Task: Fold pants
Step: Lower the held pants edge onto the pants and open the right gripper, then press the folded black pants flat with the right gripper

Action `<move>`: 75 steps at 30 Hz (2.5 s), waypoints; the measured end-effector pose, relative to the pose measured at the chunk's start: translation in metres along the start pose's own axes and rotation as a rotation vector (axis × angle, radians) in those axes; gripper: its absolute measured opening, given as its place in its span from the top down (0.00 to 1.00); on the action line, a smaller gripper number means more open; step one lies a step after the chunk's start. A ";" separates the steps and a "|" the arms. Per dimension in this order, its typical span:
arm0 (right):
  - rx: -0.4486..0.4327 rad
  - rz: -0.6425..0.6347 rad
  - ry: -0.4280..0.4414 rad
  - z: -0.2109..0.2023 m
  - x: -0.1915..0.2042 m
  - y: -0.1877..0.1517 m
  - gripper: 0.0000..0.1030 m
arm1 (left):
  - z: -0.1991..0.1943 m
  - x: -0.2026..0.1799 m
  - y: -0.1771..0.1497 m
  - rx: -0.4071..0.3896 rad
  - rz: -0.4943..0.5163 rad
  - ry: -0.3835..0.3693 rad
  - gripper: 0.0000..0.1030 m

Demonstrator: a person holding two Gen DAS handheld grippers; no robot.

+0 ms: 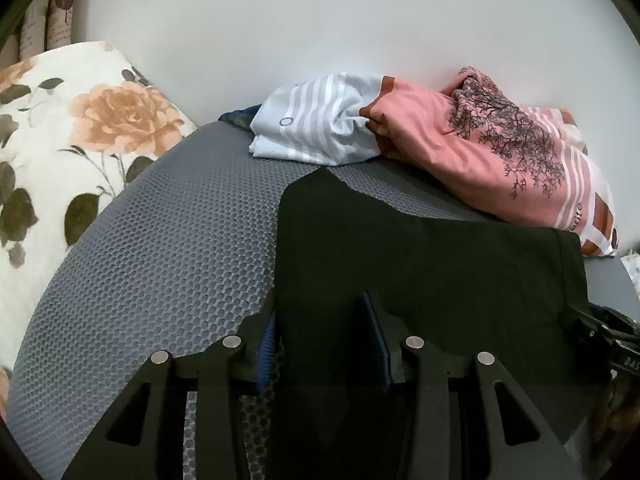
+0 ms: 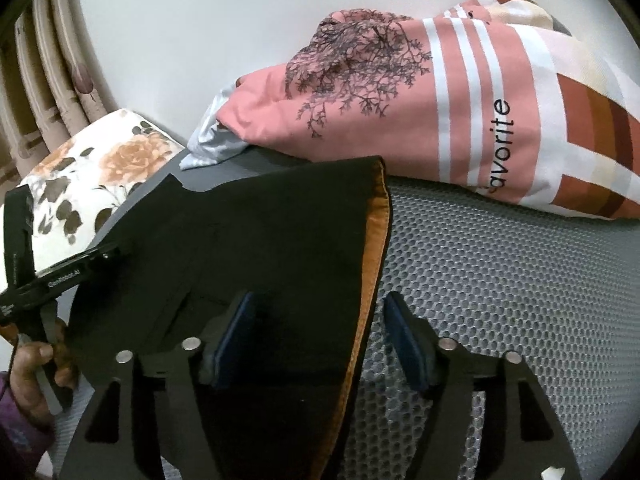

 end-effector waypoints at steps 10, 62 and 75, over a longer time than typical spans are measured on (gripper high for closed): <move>0.008 -0.016 -0.043 0.002 -0.001 0.000 0.27 | -0.002 0.000 0.001 -0.014 0.007 0.023 0.59; 0.025 -0.037 -0.062 0.006 -0.001 0.004 0.12 | -0.003 0.004 0.002 -0.030 0.014 0.059 0.53; 0.029 -0.040 -0.062 0.006 -0.001 0.003 0.10 | -0.003 0.004 0.003 -0.032 0.016 0.062 0.53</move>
Point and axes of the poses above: each gripper's, at about its wrist camera, not at the fingertips, and z roughly the way its jaws point, x to its left, y to its top, the point moved 7 cm from there along z, roughly the way its jaws point, and after that the axes turned 8 degrees about y, right-handed, at the moved point
